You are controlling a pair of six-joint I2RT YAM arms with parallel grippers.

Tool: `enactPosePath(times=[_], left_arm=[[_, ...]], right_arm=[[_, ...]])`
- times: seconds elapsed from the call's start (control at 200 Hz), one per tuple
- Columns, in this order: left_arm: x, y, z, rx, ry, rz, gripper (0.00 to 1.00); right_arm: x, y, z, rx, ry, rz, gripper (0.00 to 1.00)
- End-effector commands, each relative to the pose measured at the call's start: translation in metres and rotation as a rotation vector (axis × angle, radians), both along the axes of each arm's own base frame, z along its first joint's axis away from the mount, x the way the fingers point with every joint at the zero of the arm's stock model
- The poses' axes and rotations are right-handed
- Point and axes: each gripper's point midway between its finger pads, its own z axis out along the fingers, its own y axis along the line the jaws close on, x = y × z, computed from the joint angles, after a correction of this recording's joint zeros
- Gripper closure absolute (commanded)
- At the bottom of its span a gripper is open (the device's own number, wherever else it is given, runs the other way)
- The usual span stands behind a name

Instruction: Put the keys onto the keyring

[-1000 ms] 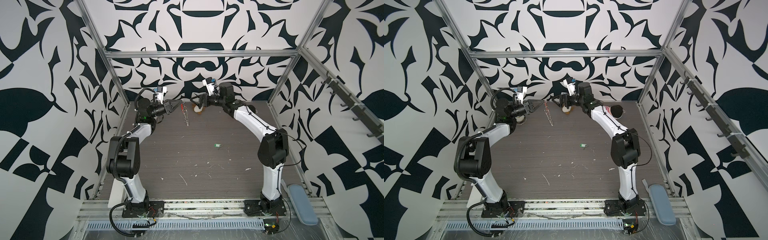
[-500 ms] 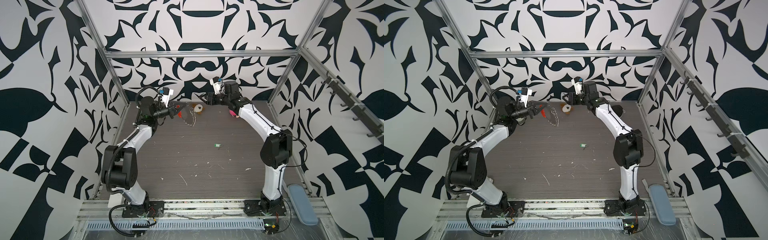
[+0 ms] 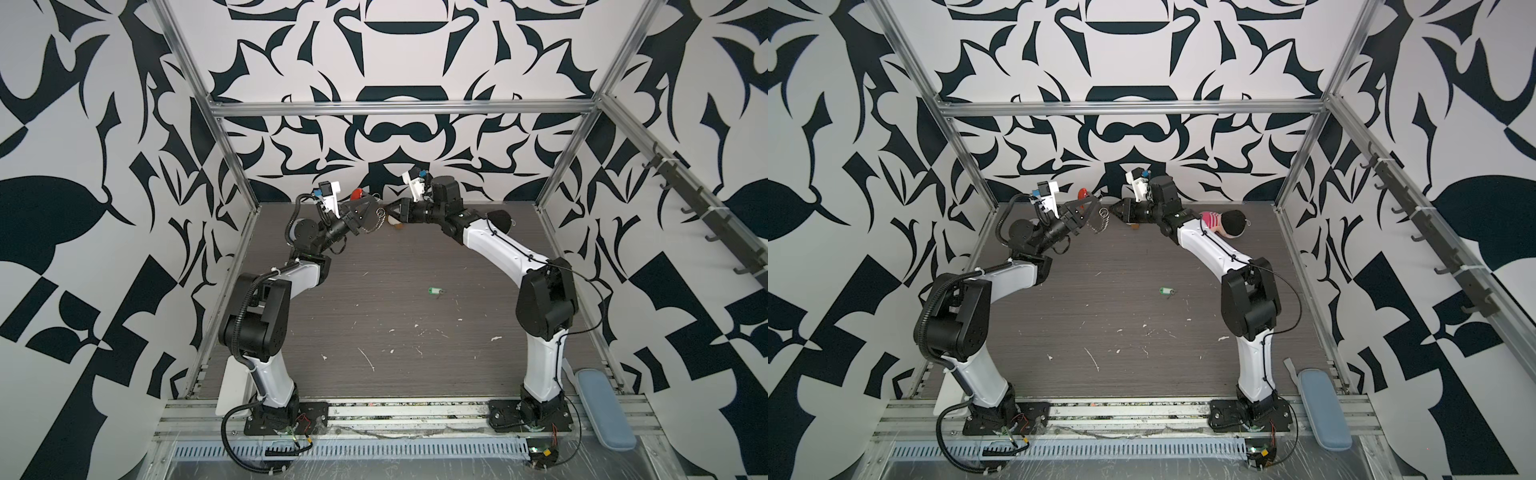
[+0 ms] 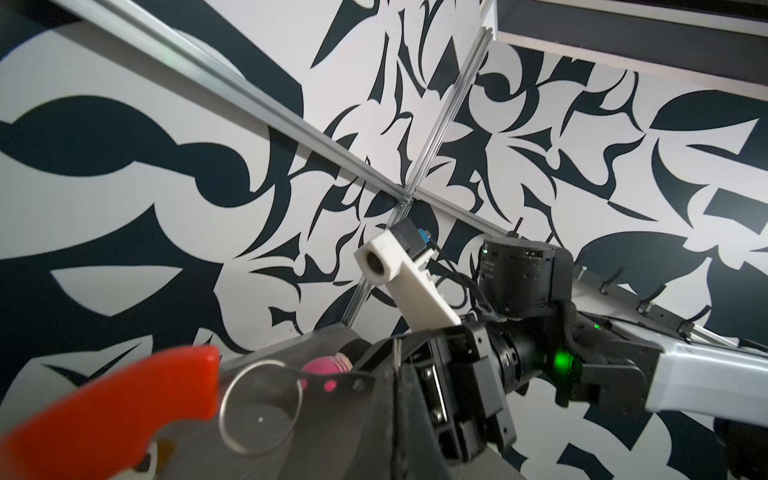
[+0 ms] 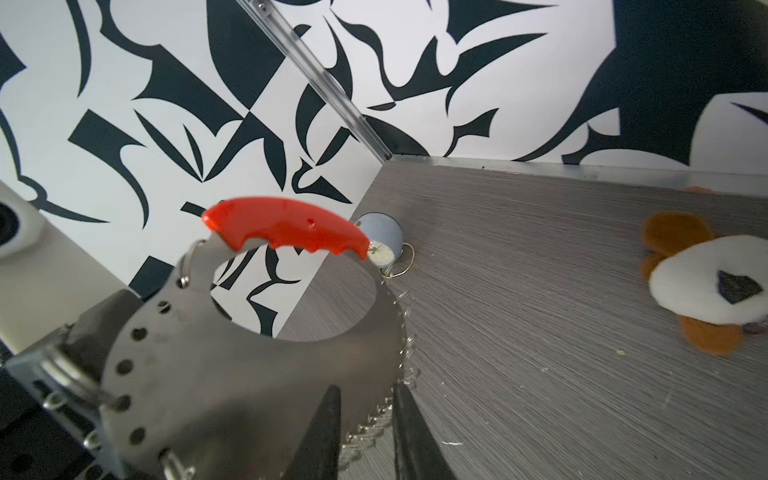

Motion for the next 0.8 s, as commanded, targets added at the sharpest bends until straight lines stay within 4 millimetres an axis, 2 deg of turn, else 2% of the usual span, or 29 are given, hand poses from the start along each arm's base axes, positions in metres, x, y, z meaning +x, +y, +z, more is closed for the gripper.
enactPosePath(times=[0.0, 0.285, 0.53, 0.795], left_arm=[[-0.010, 0.012, 0.038, -0.092, -0.105, 0.057, 1.00], [-0.012, 0.000, 0.046, -0.112, -0.115, 0.046, 1.00], [-0.013, -0.001, 0.046, -0.112, -0.117, 0.043, 1.00], [-0.009, -0.007, 0.040, -0.109, -0.105, 0.035, 1.00]], right_arm=[[-0.009, 0.004, 0.060, 0.079, -0.126, 0.023, 0.73], [-0.017, 0.019, 0.071, 0.110, -0.139, 0.055, 0.73], [-0.014, 0.015, 0.076, 0.107, -0.149, 0.033, 0.73], [-0.026, 0.033, 0.078, 0.119, -0.147, 0.082, 0.74]])
